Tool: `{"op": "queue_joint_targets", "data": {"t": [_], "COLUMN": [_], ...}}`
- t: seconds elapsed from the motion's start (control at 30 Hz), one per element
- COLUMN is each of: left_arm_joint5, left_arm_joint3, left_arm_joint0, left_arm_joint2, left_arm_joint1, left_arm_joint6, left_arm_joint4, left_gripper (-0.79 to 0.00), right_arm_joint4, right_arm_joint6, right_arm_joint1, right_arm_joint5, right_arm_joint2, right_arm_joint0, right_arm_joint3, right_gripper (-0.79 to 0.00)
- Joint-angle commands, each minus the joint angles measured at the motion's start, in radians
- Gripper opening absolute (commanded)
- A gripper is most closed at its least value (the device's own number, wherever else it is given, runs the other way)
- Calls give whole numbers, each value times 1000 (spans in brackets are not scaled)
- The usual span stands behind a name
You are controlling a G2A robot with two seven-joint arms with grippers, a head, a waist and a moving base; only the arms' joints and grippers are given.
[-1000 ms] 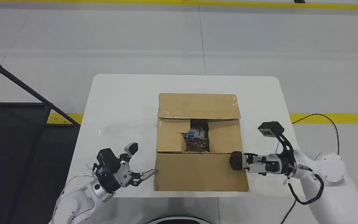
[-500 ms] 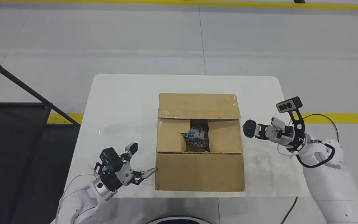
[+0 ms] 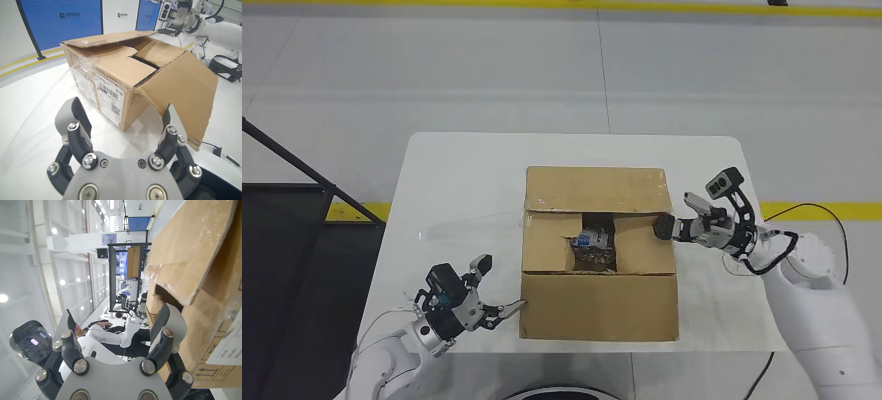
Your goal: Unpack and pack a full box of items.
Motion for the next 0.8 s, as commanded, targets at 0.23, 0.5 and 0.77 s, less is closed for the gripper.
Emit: {"op": "queue_joint_targets", "data": {"t": [0.23,0.5,0.77], "left_arm_joint5": [-1,0,2], "left_arm_joint3": [4,14,13], "left_arm_joint0": [0,-6,-4], "left_arm_joint2": [5,11,10], "left_arm_joint1": [5,8,13], "left_arm_joint6": [9,12,17], "left_arm_joint4": [2,0,-1], "left_gripper": [0,0,0], "right_arm_joint4": [-34,74,115], "right_arm_joint6": [-30,-99,-188], "right_arm_joint1": [-7,-33,-82], "right_arm_joint5": [29,-15,-83], "right_arm_joint2": [-27,-54,-140], "right_arm_joint0": [32,92,264], "right_arm_joint3": [23,64,223], "right_gripper": [0,0,0]}}
